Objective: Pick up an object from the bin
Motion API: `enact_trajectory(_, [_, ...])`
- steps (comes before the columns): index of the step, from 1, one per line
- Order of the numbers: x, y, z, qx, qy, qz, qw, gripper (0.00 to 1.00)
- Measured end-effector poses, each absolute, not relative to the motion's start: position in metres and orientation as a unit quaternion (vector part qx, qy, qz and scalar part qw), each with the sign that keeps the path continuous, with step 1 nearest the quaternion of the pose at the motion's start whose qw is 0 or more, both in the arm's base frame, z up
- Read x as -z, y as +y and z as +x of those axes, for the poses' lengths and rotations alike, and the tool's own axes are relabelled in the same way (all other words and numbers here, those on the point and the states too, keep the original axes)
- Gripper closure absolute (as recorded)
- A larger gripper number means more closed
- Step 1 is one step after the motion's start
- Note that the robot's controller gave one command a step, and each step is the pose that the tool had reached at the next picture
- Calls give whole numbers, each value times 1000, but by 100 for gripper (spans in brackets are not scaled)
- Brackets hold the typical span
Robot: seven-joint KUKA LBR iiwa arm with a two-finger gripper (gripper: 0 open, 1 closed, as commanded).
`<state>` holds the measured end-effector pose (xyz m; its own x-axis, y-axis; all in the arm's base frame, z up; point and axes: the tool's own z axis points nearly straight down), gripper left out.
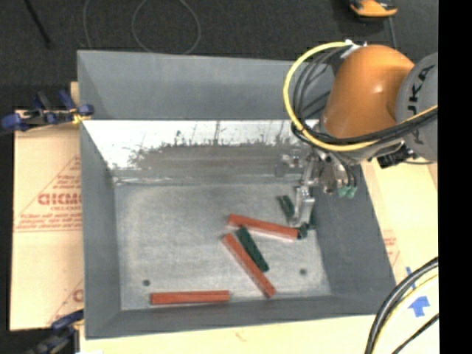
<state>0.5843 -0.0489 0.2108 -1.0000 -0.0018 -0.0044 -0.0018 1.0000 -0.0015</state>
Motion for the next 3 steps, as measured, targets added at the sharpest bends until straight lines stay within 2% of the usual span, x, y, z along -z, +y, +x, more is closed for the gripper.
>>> enact_trajectory(1, [-67,-56,580,0,998,-59,-1,0])
enact_trajectory(2, [-72,-56,582,1,998,-59,3,100])
enact_trajectory(3, [-158,-42,561,1,983,-185,4,100])
